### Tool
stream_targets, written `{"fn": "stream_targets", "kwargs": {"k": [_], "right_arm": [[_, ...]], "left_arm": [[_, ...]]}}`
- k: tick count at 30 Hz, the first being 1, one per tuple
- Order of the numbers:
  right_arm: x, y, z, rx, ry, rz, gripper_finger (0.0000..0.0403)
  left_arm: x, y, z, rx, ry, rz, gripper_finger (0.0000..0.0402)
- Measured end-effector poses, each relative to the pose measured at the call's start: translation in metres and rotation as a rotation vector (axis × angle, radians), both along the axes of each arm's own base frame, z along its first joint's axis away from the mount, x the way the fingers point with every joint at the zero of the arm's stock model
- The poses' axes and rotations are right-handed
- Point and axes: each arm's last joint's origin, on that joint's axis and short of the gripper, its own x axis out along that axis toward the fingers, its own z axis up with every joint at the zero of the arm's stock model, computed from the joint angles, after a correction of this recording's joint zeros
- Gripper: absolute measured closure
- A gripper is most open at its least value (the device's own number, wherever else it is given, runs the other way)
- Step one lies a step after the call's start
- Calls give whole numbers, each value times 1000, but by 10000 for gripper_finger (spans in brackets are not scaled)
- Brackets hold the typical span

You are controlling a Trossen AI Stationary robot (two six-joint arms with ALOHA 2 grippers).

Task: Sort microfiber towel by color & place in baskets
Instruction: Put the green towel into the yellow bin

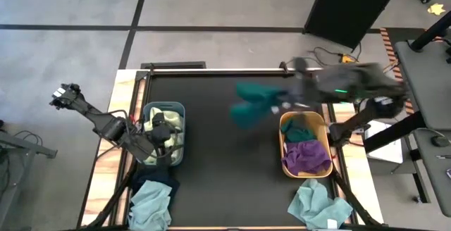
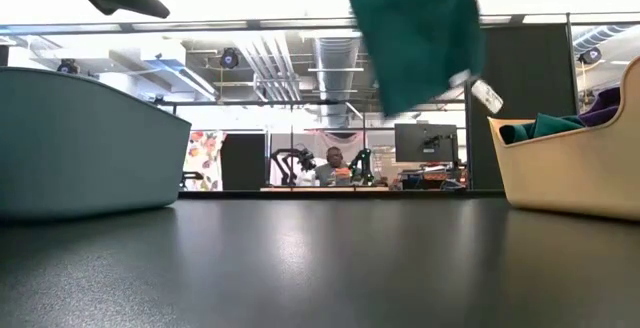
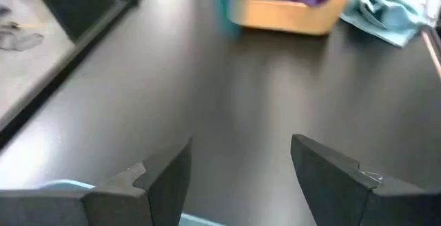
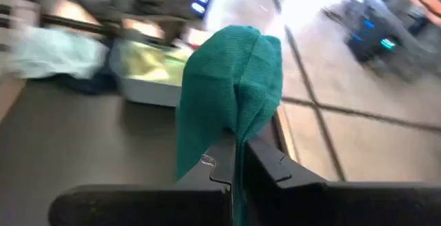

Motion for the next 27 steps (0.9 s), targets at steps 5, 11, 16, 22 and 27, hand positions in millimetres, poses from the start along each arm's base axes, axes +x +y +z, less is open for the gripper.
{"fn": "stream_targets", "kwargs": {"k": [5, 11, 16, 22, 27], "right_arm": [[-79, 9, 15, 202, -40, 58, 394], [-162, -19, 14, 413, -92, 3, 394], [-167, -22, 1, 422, -55, -22, 394], [-125, -3, -30, 366, 123, -68, 394], [-104, 7, -57, 383, 255, -106, 394]], "left_arm": [[2, 0, 3, 8, -43, 32, 171], [5, -1, 6, -11, -92, 47, 171], [10, -5, 6, -25, -110, 48, 171], [13, -7, 2, -11, -92, 45, 171], [13, -7, 2, -11, -91, 45, 171]]}}
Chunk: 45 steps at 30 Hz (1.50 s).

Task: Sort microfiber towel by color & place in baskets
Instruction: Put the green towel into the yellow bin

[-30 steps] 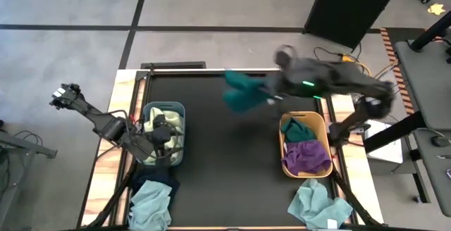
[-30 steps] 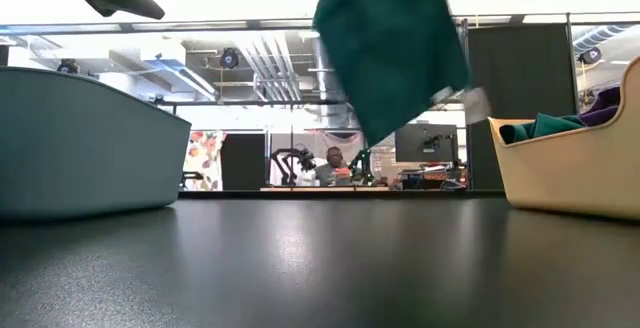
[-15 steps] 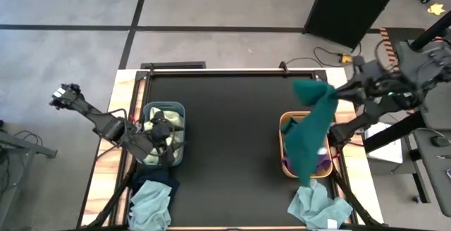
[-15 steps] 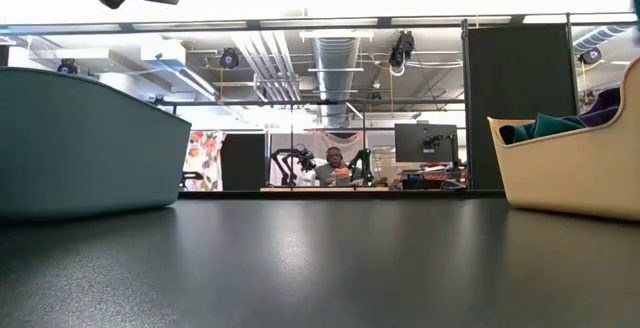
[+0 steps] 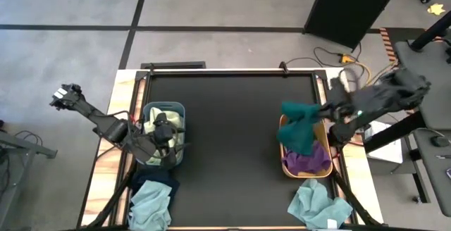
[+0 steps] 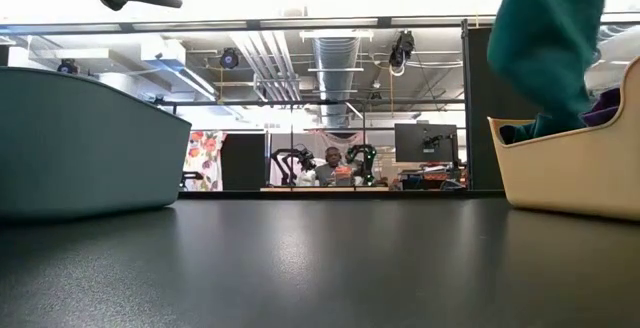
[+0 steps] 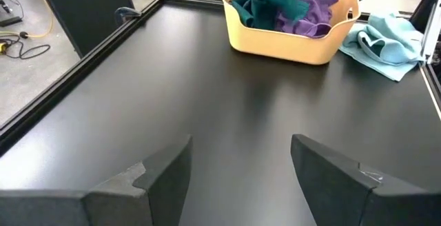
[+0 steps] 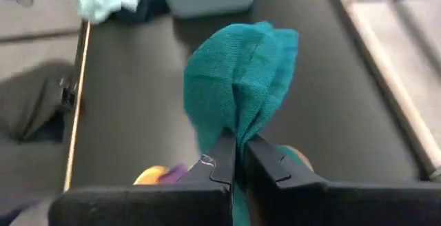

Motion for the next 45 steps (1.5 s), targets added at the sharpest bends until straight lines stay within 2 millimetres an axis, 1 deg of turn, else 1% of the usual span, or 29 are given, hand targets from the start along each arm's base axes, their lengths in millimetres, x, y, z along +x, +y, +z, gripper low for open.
{"fn": "stream_targets", "kwargs": {"k": [4, 7, 9, 11, 14, 17, 20, 23, 29, 32, 35, 37, 39, 42, 45], "right_arm": [[3, 5, -21, 140, 113, -2, 394], [-3, 6, -33, 256, 219, -45, 394], [-7, 5, -41, 304, 309, -99, 394], [-9, 5, -44, 351, 315, -135, 394], [-12, 4, -48, 371, 314, -147, 394], [-9, 6, -61, 349, 369, -170, 394], [3, 10, -85, 298, 463, -194, 394], [18, 15, -114, 232, 565, -233, 394], [58, 19, -173, 60, 580, -318, 394], [71, 13, -199, 13, 648, -386, 394], [82, 4, -227, -6, 754, -505, 394], [85, -3, -240, -37, 801, -581, 393], [88, -10, -254, -89, 842, -622, 389], [95, -16, -274, -115, 864, -625, 369], [101, -18, -288, -111, 848, -589, 332]], "left_arm": [[0, 0, 0, 0, 1, 0, 171], [0, 0, 0, 1, 1, -1, 171], [0, 0, 0, 1, 2, -1, 171], [0, 0, 0, 2, 2, -1, 171], [0, 0, 0, 13, 5, -8, 171], [0, 0, 0, 21, 6, -13, 171], [0, 0, 0, 21, 6, -13, 171], [0, 0, 0, 21, 6, -13, 171], [0, 0, 0, 21, 5, -13, 171], [0, 0, 1, 16, -2, -13, 171], [0, 0, 1, 14, -5, -13, 171], [0, 0, 1, 18, -4, -14, 171], [0, 0, 1, 28, -1, -20, 171], [0, 0, 1, 33, 1, -23, 171], [0, 0, 1, 34, 1, -23, 171]]}}
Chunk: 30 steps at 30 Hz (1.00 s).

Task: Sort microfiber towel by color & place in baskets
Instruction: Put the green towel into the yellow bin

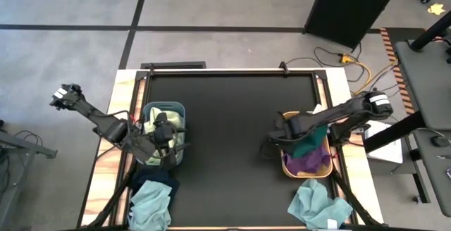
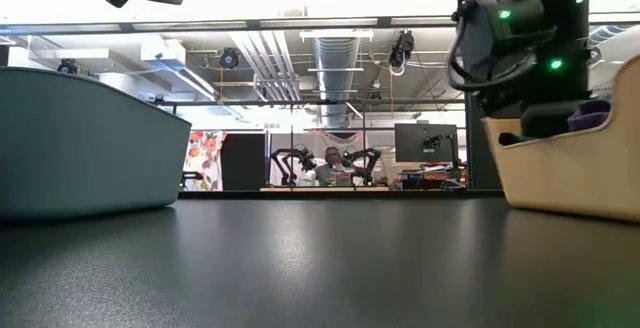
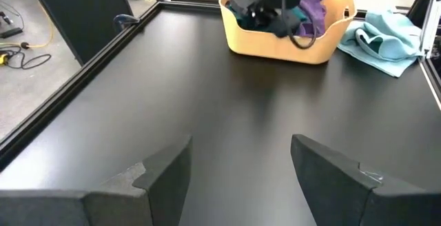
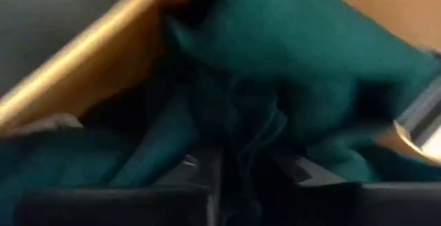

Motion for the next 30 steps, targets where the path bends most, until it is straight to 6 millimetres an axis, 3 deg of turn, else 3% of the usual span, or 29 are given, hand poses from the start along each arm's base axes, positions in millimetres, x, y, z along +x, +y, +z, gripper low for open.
{"fn": "stream_targets", "kwargs": {"k": [3, 6, 16, 20, 24, 30], "right_arm": [[6, 0, -5, 4, -17, 20, 284], [4, 0, 5, 4, 6, 34, 238], [-19, 7, 97, -22, -15, -10, 124], [-33, 16, 116, 111, -93, -43, 100], [-47, 24, 100, 186, -29, -101, 97], [-47, 25, 41, 207, 8, -130, 111]], "left_arm": [[0, 0, 0, 0, 0, 0, 171], [0, 0, 0, 0, 0, 0, 171], [1, 0, 1, -12, -13, 2, 171], [1, -1, 1, -16, -17, 3, 171], [1, -1, 1, -17, -18, 3, 171], [1, -1, 2, -34, -29, 10, 171]]}}
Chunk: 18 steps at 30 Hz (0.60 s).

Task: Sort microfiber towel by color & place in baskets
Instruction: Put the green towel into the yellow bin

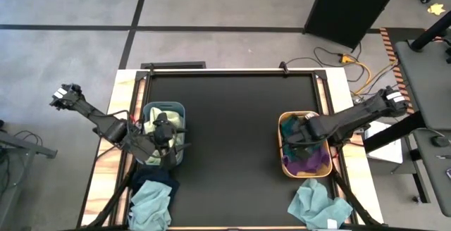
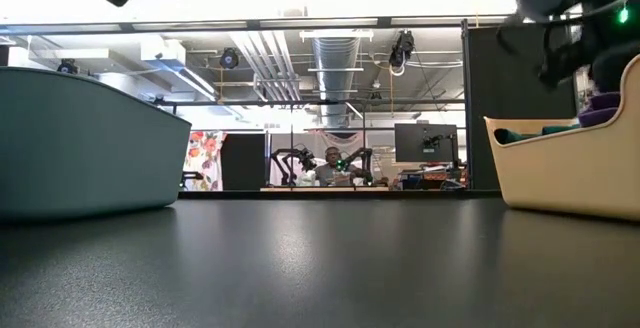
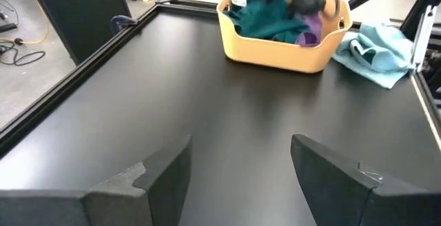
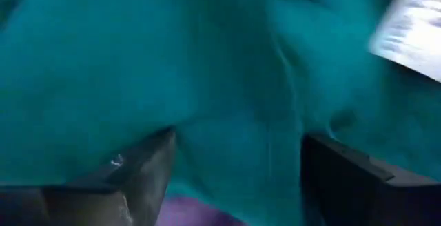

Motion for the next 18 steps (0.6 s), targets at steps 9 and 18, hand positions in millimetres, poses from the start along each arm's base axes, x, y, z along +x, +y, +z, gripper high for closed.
{"fn": "stream_targets", "kwargs": {"k": [9, 18], "right_arm": [[23, -2, -57, 86, -114, 107, 104], [13, -4, -9, -12, -19, 129, 91]], "left_arm": [[5, -7, 7, -89, -49, -137, 171], [7, -26, -4, -239, 55, -309, 171]]}}
